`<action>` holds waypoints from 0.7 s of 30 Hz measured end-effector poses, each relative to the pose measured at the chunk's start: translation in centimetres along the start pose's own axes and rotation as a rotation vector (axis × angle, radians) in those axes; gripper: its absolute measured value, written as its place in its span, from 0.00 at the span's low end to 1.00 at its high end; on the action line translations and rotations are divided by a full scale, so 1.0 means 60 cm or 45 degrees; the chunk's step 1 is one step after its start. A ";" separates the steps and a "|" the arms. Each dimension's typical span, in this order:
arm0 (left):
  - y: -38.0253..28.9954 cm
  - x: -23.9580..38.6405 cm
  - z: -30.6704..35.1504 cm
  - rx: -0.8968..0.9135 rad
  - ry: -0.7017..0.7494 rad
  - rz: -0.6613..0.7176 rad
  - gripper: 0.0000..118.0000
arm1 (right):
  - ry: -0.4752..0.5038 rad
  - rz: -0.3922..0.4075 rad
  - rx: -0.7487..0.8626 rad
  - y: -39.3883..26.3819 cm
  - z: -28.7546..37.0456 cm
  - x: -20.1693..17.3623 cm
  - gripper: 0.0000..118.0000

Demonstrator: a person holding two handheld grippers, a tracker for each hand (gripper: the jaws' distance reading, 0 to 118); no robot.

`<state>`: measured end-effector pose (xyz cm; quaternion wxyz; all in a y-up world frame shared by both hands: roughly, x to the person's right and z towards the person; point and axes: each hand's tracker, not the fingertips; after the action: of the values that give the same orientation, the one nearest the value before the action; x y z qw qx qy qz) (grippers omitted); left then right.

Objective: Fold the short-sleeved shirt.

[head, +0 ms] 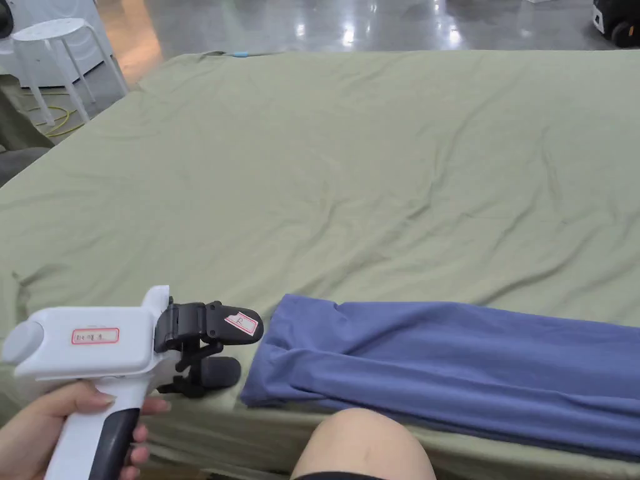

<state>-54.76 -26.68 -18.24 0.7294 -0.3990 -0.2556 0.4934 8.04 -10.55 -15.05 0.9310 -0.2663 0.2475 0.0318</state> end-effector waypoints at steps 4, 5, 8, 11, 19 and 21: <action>0.029 0.002 -0.045 0.014 -0.065 -0.013 1.00 | -0.001 0.017 -0.046 0.009 -0.023 -0.012 0.08; 0.033 0.010 -0.064 -0.024 -0.057 -0.041 1.00 | 0.005 0.017 -0.056 0.011 -0.029 -0.014 0.08; 0.036 0.049 -0.118 -0.171 0.098 -0.287 0.93 | 0.009 0.027 -0.075 0.015 -0.045 -0.024 0.08; 0.037 0.051 -0.149 -0.125 0.349 -0.292 0.05 | 0.009 0.046 -0.104 0.012 -0.046 -0.024 0.08; 0.088 0.080 -0.053 0.044 0.176 -0.113 0.05 | 0.020 0.100 -0.086 0.008 -0.010 -0.018 0.08; 0.107 0.087 -0.011 0.108 0.344 -0.199 0.05 | 0.031 0.127 -0.076 0.002 0.001 -0.024 0.08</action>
<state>-55.57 -20.80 -24.06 0.8095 -0.4094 -0.1645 0.3873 6.76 -10.30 -14.40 0.9168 -0.2816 0.2708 0.0821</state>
